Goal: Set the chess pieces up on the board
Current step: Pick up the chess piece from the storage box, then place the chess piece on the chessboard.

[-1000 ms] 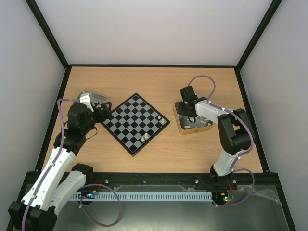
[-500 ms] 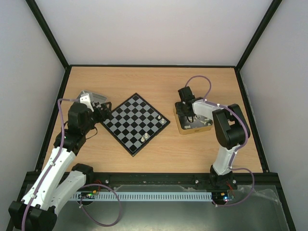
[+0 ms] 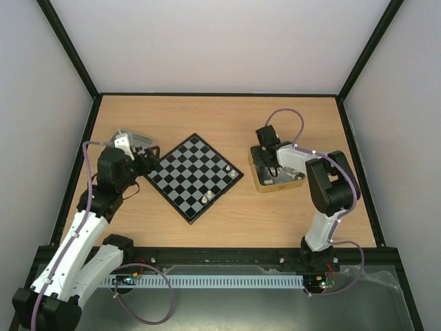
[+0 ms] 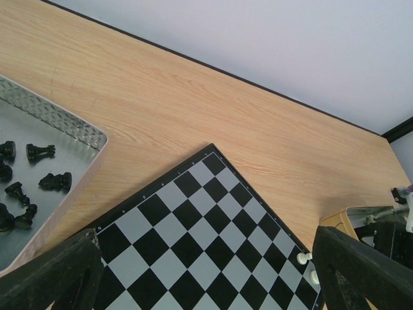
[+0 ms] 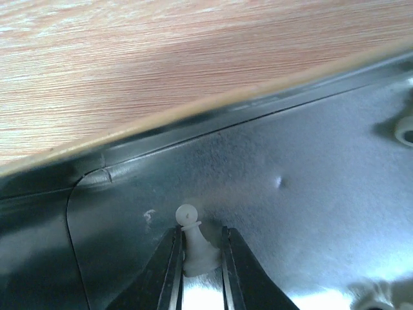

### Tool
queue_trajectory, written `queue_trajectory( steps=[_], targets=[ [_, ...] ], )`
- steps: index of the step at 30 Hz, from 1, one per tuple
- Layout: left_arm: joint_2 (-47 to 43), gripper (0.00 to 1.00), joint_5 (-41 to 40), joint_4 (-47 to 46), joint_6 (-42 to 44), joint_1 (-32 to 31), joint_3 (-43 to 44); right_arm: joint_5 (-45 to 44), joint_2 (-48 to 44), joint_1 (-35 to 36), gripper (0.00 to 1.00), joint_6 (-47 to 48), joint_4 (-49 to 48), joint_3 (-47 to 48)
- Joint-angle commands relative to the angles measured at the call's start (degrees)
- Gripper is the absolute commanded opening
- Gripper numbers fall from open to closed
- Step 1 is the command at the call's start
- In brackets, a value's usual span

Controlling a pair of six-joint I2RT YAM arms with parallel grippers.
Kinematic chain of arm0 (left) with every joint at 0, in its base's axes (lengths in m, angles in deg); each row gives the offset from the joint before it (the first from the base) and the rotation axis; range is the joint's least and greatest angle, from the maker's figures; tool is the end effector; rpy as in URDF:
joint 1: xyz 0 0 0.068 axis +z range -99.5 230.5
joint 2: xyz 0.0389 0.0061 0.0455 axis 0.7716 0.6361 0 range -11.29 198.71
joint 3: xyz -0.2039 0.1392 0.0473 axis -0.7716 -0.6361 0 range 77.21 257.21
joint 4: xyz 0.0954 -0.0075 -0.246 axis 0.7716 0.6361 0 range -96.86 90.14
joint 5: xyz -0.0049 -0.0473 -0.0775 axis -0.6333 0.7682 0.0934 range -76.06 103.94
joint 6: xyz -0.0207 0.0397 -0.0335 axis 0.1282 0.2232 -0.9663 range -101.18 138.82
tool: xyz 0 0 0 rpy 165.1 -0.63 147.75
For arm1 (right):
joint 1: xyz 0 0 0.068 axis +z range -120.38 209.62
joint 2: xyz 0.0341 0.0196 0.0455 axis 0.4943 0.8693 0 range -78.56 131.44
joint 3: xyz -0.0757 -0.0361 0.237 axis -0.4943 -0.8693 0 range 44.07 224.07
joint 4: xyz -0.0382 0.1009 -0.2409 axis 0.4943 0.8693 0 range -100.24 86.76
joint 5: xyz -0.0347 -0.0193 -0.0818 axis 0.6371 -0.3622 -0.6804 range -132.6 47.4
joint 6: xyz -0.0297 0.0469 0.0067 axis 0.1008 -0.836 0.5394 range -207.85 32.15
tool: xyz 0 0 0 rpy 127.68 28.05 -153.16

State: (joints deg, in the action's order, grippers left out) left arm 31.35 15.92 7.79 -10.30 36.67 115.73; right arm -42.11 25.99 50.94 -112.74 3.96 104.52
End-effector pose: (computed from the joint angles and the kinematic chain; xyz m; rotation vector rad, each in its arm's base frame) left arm 0.1940 -0.0490 0.2831 -0.2337 1.9208 -0.5386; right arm 0.3348 0.1309 0.1225 0.0783 2.6187 0.3021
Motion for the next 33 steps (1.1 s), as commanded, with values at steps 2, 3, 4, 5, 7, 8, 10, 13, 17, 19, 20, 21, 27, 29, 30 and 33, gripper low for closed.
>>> queue_trajectory(
  steps=[2, 3, 4, 5, 7, 8, 10, 13, 17, 19, 20, 21, 27, 29, 30, 33],
  targets=[
    [0.6, 0.91, 2.1, -0.8, 0.4, 0.0, -0.2, -1.6, -8.2, -0.3, 0.1, -0.9, -4.1, -3.6],
    [0.8, 0.92, 3.2, -1.0, 0.4, -0.1, -0.1, -0.9, -9.7, -0.2, 0.1, -1.0, -4.7, -4.4],
    [1.2, 0.93, 4.5, -1.2, 0.6, -0.1, 0.1, 0.2, -11.3, -0.3, 0.1, -1.0, -5.4, -5.2],
    [1.6, 0.94, 5.7, -1.5, 0.7, -0.1, 0.3, 1.4, -12.7, -0.2, 0.1, -1.0, -6.3, -5.8],
    [2.8, 0.97, 7.6, -1.8, 0.5, 0.0, 0.7, 4.6, -15.6, -0.2, 0.1, -0.7, -8.0, -7.2],
    [3.6, 0.99, 8.2, -1.8, 0.4, -0.1, 1.1, 6.7, -17.2, -0.1, 0.1, -0.7, -9.2, -8.0],
    [5.6, 0.99, 9.5, -1.3, 0.4, -0.1, 2.2, 11.5, -20.1, 0.1, 0.1, -0.5, -11.6, -9.5],
    [8.4, 0.99, 13.1, -1.4, -0.2, -0.1, 2.7, 18.3, -23.7, 1.5, 0.1, 0.6, -15.0, -11.1],
    [11.4, 0.99, 24.8, -6.5, -2.6, 0.0, 1.7, 28.5, -25.2, 5.0, 0.1, 2.8, -18.0, -11.3],
    [12.7, 0.99, 31.3, -10.8, -5.9, -0.1, 0.6, 34.5, -25.1, 7.3, 0.1, 3.8, -19.7, -11.3],
    [13.1, 0.99, 34.5, -13.1, -7.6, -0.1, 0.0, 36.1, -25.0, 8.8, 0.1, 4.3, -20.6, -11.3],
    [13.5, 0.99, 37.2, -15.6, -9.9, -0.1, -0.7, 37.3, -24.9, 10.4, 0.1, 4.9, -21.2, -11.0],
    [17.2, 0.94, 46.8, -21.5, -18.7, -0.3, -1.8, 45.8, -22.0, 17.6, 0.1, 6.8, -24.0, -8.3],
    [19.0, 0.89, 49.2, -21.3, -20.1, -0.4, -1.6, 47.4, -20.8, 19.2, 0.1, 6.8, -24.6, -7.3],
    [19.7, 0.87, 50.0, -21.4, -20.5, -0.5, -1.6, 47.8, -20.3, 19.7, 0.1, 6.8, -24.8, -6.9],
    [20.3, 0.74, 51.6, -22.9, -22.4, -0.9, -2.5, 48.2, -18.9, 20.7, 0.1, 6.7, -25.2, -5.8]
  ],
)
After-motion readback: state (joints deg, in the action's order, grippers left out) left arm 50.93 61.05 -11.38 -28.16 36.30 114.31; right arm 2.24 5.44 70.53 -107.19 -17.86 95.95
